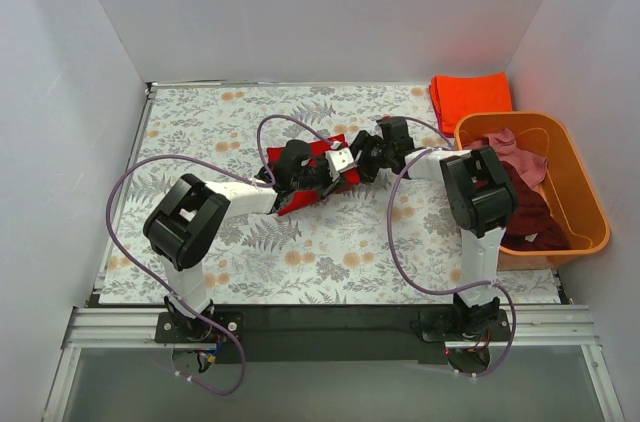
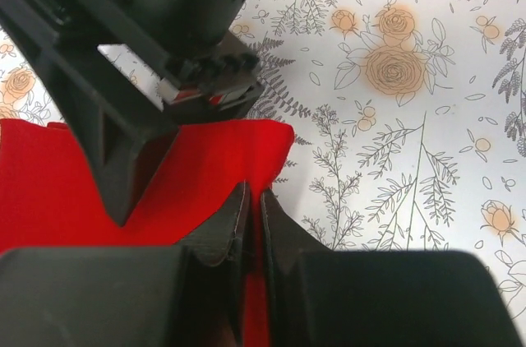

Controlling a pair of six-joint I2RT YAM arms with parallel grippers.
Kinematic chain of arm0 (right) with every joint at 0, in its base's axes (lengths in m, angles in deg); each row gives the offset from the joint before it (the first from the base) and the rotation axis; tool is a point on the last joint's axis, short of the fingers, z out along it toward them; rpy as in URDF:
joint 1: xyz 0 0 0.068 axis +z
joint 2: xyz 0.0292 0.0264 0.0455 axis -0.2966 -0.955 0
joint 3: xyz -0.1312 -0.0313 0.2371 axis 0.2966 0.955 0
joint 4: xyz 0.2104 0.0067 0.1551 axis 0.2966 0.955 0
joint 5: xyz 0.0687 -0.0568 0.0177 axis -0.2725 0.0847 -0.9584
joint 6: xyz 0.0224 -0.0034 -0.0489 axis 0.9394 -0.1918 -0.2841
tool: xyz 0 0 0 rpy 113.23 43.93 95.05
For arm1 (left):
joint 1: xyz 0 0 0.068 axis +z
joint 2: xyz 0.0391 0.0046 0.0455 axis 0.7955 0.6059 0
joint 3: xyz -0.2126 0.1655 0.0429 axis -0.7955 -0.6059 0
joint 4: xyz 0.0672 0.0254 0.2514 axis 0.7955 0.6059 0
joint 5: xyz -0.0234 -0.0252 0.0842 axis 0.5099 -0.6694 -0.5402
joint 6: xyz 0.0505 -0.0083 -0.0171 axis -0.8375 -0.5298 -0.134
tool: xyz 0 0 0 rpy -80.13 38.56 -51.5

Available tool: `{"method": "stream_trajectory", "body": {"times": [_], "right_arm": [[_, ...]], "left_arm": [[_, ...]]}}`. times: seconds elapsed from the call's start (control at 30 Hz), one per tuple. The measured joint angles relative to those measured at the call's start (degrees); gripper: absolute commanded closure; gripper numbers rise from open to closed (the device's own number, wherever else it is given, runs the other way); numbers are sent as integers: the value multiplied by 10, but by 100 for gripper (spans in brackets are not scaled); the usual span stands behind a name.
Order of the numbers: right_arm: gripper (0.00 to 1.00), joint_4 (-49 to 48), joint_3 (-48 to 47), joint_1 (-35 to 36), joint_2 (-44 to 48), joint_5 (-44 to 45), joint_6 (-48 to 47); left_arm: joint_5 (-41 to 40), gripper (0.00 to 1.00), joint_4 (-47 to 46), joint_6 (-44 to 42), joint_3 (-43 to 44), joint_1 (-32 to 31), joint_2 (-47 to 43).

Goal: Fold and stack the t-shirts
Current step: Neatly place the folded tshirt to the corner

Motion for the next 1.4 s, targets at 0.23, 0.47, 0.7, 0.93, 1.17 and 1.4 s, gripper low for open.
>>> {"method": "stream_trajectory", "body": {"times": [0.23,0.47,0.7,0.93,1.17,1.4], "right_arm": [[47,-43,-18,11,-36,-3,37],[99,-41,-38,13,-64,-2,9],[99,74,-170,19,-66,63,-184],[99,162,-294,10,-73,162,-409],[99,194,-386,-25,-132,231,-577],[99,214,-455,-74,-176,258,-673]], "left_arm": [[2,100,0,8,0,0,0],[1,60,8,14,2,3,0],[14,30,94,52,12,15,-51],[15,27,199,84,28,19,-136],[9,16,273,115,22,19,-151],[12,13,323,137,16,19,-154]]}}
